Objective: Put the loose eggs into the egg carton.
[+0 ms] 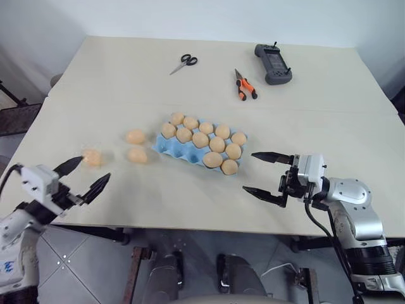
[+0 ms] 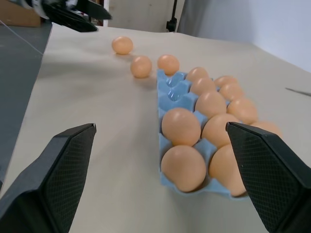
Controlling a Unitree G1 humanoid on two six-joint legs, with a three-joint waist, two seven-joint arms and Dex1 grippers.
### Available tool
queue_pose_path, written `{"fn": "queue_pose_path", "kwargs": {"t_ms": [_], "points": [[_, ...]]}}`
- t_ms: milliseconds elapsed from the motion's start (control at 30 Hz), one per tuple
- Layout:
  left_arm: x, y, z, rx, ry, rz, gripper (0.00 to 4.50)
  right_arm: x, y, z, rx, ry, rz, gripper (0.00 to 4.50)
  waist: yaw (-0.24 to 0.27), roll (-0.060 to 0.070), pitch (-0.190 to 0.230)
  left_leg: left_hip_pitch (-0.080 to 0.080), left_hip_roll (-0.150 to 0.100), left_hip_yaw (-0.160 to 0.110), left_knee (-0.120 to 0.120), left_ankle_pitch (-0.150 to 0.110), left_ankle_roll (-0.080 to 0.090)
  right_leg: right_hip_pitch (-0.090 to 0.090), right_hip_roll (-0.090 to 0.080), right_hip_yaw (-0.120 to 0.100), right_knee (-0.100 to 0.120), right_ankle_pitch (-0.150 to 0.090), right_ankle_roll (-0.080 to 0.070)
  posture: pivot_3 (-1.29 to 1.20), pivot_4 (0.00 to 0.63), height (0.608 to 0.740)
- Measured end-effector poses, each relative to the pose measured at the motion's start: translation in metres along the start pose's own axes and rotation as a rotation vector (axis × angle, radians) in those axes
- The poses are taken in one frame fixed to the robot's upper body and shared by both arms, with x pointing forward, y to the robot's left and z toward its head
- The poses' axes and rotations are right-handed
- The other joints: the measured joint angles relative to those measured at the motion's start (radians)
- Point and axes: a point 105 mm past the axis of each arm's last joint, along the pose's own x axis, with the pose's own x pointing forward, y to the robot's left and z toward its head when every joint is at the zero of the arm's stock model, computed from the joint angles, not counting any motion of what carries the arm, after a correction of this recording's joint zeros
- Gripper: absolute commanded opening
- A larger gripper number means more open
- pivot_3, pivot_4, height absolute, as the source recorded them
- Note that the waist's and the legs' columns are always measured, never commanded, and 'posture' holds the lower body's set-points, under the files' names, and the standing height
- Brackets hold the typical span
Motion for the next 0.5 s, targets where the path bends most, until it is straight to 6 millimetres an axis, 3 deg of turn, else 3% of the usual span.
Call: {"fn": "queue_pose_path", "kwargs": {"t_ms": [133, 267, 500], "points": [[0.034, -0.003, 0.010, 0.036, -0.005, -0.088, 4.47, 0.002, -0.002, 0.001, -0.003, -0.004, 0.000, 4.50, -0.001, 0.000, 0.000, 0.000, 0.000, 0.001, 0.000, 0.000, 0.000, 0.000, 0.000, 0.000, 0.000, 0.001, 0.002, 0.00, 0.150, 0.740], [0.058, 0.005, -0.003, 0.027, 0.067, -0.091, 4.47, 0.002, -0.002, 0.000, 0.002, -0.006, 0.001, 4.50, -0.005, 0.000, 0.000, 0.000, 0.000, 0.002, -0.001, 0.000, 0.000, -0.002, 0.001, 0.000, 0.001, 0.001, 0.002, 0.00, 0.150, 0.740], [0.081, -0.006, -0.020, 0.012, 0.125, -0.170, 4.47, 0.008, 0.000, 0.002, 0.038, -0.048, 0.002, 4.50, -0.002, 0.000, 0.000, 0.000, 0.001, 0.003, 0.000, 0.000, 0.000, -0.002, 0.000, -0.002, 0.003, 0.001, 0.002, 0.00, 0.150, 0.740]]}}
